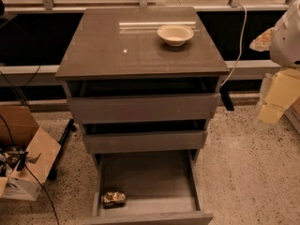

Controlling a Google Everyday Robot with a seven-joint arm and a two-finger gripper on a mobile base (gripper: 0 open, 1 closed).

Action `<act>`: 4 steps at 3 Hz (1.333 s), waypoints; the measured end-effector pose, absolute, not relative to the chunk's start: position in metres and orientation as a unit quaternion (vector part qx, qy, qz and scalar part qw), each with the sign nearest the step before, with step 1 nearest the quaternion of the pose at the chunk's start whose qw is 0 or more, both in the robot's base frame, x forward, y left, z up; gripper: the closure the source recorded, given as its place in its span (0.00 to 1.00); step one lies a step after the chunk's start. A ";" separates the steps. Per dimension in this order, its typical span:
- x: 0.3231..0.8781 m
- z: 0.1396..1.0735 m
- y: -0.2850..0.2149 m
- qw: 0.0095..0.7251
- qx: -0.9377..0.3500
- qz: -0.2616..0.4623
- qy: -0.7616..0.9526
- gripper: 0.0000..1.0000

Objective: Pick orange can from bottom drawer and place on counter

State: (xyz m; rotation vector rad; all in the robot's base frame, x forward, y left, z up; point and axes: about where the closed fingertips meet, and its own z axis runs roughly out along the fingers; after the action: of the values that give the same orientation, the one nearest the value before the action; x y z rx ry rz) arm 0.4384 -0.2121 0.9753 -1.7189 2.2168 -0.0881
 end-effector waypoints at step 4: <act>0.508 0.868 -0.176 0.263 -0.589 0.084 0.760 0.00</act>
Offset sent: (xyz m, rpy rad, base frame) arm 0.0352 0.0363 -0.0687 0.3945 -0.0203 0.1117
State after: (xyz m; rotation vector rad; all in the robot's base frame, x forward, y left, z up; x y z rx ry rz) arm 0.5077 -0.1761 0.8677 -1.5923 2.0537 0.2259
